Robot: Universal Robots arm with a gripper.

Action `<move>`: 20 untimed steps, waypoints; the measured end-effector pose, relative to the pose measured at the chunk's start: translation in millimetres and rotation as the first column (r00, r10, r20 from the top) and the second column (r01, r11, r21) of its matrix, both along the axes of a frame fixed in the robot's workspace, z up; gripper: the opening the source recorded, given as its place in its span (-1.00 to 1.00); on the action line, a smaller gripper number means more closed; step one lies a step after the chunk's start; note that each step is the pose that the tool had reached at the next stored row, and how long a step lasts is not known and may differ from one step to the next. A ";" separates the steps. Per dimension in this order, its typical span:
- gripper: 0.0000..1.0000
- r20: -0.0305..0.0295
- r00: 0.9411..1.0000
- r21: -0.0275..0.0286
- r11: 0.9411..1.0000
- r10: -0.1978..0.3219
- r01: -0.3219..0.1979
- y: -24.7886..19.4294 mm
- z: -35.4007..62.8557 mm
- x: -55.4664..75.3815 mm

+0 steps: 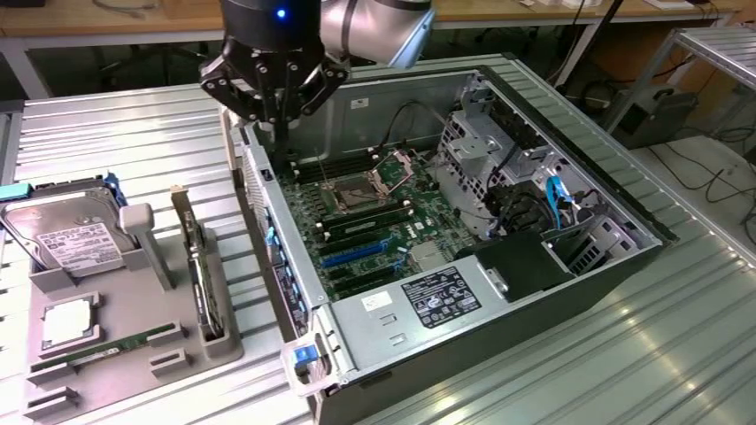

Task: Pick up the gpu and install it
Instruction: 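Reach for the gpu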

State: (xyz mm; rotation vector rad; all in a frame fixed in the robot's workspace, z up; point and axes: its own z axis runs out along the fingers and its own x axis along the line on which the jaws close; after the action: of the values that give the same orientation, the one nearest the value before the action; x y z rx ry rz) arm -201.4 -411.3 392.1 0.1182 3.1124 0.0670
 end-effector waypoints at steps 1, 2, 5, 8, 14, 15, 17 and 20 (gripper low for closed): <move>-0.79 0.000 1.000 0.000 1.000 0.000 0.000 -1.1 -0.2 -4.9; -0.79 0.000 1.000 0.000 1.000 0.000 0.000 -2.2 -0.5 -9.2; -0.79 0.000 1.000 0.000 1.000 0.000 0.000 -6.5 -2.1 -24.3; -0.79 0.000 1.000 0.000 1.000 0.000 0.000 -11.6 -4.5 -36.9; -0.79 0.000 1.000 0.000 1.000 0.000 0.000 -22.7 -10.1 -63.2; -0.79 0.000 1.000 0.000 1.000 0.000 0.000 -24.5 -11.1 -67.6; -0.79 0.000 1.000 0.000 1.000 0.000 0.000 -29.4 -14.2 -80.6; -0.79 0.000 1.000 0.000 1.000 0.000 0.000 -34.0 -17.8 -94.1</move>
State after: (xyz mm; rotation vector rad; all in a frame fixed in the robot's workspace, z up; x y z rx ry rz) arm -295.6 -445.3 374.3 0.1181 3.1125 0.0668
